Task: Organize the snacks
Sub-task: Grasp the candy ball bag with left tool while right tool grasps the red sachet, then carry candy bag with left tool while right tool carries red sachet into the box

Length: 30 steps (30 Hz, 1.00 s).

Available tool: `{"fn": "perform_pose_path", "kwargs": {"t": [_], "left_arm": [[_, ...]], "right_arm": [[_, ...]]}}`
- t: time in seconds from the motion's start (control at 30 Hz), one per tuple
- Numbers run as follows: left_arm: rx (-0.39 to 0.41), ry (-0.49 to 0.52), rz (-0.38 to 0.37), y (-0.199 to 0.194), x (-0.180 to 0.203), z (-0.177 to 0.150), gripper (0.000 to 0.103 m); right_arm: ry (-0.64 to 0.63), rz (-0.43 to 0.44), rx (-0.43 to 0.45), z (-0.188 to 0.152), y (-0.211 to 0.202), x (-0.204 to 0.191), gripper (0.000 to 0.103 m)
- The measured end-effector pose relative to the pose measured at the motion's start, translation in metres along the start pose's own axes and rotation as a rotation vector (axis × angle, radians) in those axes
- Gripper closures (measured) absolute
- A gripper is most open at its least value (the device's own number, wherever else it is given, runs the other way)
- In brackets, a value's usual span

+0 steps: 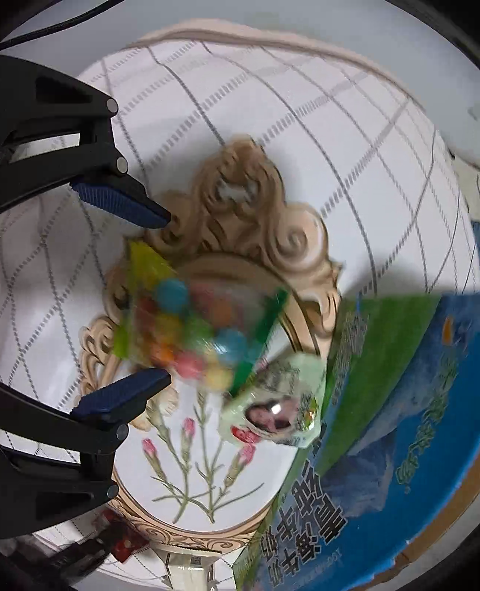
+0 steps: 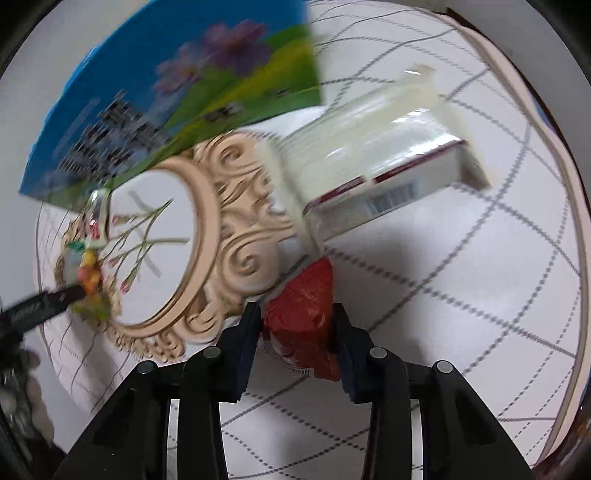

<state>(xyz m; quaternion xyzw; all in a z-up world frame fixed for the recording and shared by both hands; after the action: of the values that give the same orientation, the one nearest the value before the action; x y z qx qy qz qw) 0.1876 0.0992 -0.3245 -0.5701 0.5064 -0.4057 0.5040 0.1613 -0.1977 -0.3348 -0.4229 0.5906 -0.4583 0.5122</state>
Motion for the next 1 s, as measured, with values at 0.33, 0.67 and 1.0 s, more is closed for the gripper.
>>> {"fn": "perform_pose_path", "kwargs": {"t": [0.33, 0.67, 1.0], "left_arm": [[0.017, 0.085, -0.029, 0.008, 0.029, -0.014, 0.052], [-0.139, 0.165, -0.125, 0.047, 0.071, -0.107, 0.051], [-0.099, 0.186, -0.093, 0.045, 0.07, -0.105, 0.053]], "right_arm": [[-0.086, 0.016, -0.05, -0.005, 0.015, -0.047, 0.063], [-0.182, 0.047, -0.181, -0.058, 0.044, -0.069, 0.063], [-0.128, 0.039, -0.154, -0.052, 0.052, -0.064, 0.065]]}}
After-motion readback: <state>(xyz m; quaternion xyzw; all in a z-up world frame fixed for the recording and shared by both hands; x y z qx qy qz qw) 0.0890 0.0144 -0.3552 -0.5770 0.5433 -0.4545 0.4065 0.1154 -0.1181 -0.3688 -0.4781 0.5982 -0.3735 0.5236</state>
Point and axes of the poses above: each gripper's, at about its wrist camera, not at the fingertips, and y roughly the way its jaws point, x to its right, z to its top, the point moved 8 cm from there along y, roughly the way its jaws point, and after that the axes turned 12 degrees about -x, right-handed, at the moved point
